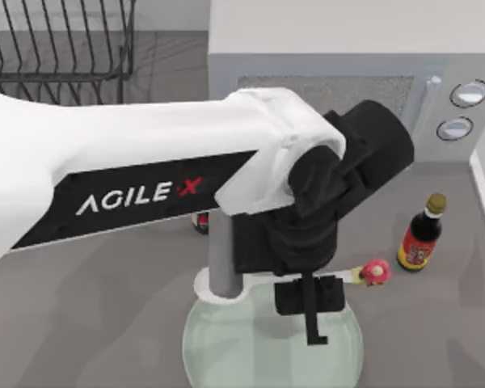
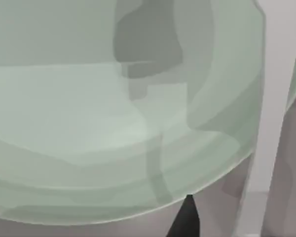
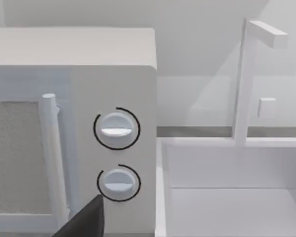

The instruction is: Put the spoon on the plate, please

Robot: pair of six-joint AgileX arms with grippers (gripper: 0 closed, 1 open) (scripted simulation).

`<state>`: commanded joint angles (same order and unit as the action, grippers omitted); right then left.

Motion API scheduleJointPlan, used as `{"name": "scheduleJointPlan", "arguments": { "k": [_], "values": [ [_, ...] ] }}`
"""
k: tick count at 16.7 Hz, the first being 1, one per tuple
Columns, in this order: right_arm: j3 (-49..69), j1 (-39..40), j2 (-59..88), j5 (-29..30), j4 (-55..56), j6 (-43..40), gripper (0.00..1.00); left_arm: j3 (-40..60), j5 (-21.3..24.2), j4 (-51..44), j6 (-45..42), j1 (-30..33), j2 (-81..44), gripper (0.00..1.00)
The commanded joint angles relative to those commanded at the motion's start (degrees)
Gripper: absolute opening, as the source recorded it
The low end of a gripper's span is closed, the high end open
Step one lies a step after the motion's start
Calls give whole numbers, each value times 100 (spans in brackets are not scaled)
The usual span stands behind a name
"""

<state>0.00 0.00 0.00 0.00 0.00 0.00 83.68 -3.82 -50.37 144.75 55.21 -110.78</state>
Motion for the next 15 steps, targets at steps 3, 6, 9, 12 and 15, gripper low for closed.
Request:
{"name": "scheduleJointPlan", "arguments": {
  "k": [3,6,9,12,15],
  "values": [
    [0,0,0,0,0,0,100,-209,118,-152,-2,6,-81,0],
    [0,0,0,0,0,0,100,-435,226,-300,2,26,-244,0],
    [0,0,0,0,0,0,100,-634,318,-337,5,36,-427,0],
    [0,0,0,0,0,0,100,-634,318,-337,5,36,-427,0],
    [0,0,0,0,0,0,100,-634,318,-337,5,36,-427,8]
  ]
}}
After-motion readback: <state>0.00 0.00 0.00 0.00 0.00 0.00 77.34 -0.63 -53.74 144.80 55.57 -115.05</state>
